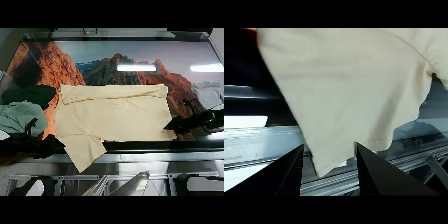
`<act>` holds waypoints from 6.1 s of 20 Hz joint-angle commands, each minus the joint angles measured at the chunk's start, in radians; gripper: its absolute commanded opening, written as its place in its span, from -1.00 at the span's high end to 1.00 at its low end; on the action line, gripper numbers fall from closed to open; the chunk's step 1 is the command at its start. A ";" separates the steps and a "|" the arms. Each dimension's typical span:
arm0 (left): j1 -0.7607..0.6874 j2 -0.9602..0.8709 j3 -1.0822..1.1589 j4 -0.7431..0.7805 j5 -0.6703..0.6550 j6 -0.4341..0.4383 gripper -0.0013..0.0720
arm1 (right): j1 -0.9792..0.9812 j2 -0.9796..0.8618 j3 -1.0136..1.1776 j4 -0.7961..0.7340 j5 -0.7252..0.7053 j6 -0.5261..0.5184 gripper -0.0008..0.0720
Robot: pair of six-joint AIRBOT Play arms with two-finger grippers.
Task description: Fold the shirts.
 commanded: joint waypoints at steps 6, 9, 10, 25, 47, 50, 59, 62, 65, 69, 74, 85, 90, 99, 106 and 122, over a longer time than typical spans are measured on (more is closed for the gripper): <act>-0.091 -0.296 0.000 -0.035 0.071 0.076 0.04 | 0.001 0.000 0.000 0.011 -0.027 -0.001 -0.25; -0.158 -0.351 0.000 -0.127 0.127 0.126 0.04 | 0.001 0.000 0.000 0.011 -0.026 -0.001 -0.25; -0.167 -0.352 0.000 -0.137 0.132 0.133 0.04 | 0.001 0.000 0.000 0.011 -0.022 -0.001 -0.25; -0.165 -0.127 -0.001 -0.134 0.191 0.112 0.74 | -0.002 0.000 0.000 0.006 0.038 -0.002 -0.25; -0.074 0.005 0.216 -0.240 -0.014 0.151 0.89 | -0.074 0.003 0.008 0.272 0.175 -0.024 0.94; -0.031 -0.032 0.375 -0.275 -0.052 0.153 0.89 | -0.072 0.003 0.127 0.476 0.214 -0.019 0.94; -0.151 -0.562 0.911 -0.273 0.040 0.173 0.89 | 0.100 -0.084 0.381 0.599 -0.202 -0.024 0.94; -0.171 -0.740 1.098 -0.272 0.062 0.192 0.89 | 0.138 -0.175 0.420 0.599 -0.258 -0.042 0.94; -0.174 -0.874 1.223 -0.266 0.081 0.196 0.89 | 0.152 -0.249 0.430 0.637 -0.290 -0.080 0.94; -0.187 -1.030 1.394 -0.267 0.087 0.195 0.89 | 0.153 -0.320 0.430 0.774 -0.313 -0.167 0.94; -0.241 -1.200 1.592 -0.267 0.066 0.194 0.88 | 0.152 -0.358 0.437 0.821 -0.365 -0.181 0.54; -0.256 -1.254 1.645 -0.323 0.162 0.193 0.30 | 0.150 -0.357 0.490 0.930 -0.454 -0.219 0.10; -0.214 -1.235 1.645 -0.328 0.188 0.193 0.30 | 0.132 -0.357 0.490 0.917 -0.368 -0.227 0.09; -0.159 -1.102 1.645 -0.327 0.036 0.187 0.30 | 0.064 -0.357 0.491 0.481 -0.319 -0.059 -0.96; -0.167 -1.067 1.645 -0.327 -0.023 0.186 0.93 | 0.073 -0.360 0.527 0.480 -0.289 -0.032 -0.96; -0.407 -1.144 1.644 -0.317 -0.124 0.187 0.93 | 0.184 -0.390 0.671 0.484 -0.152 0.062 0.93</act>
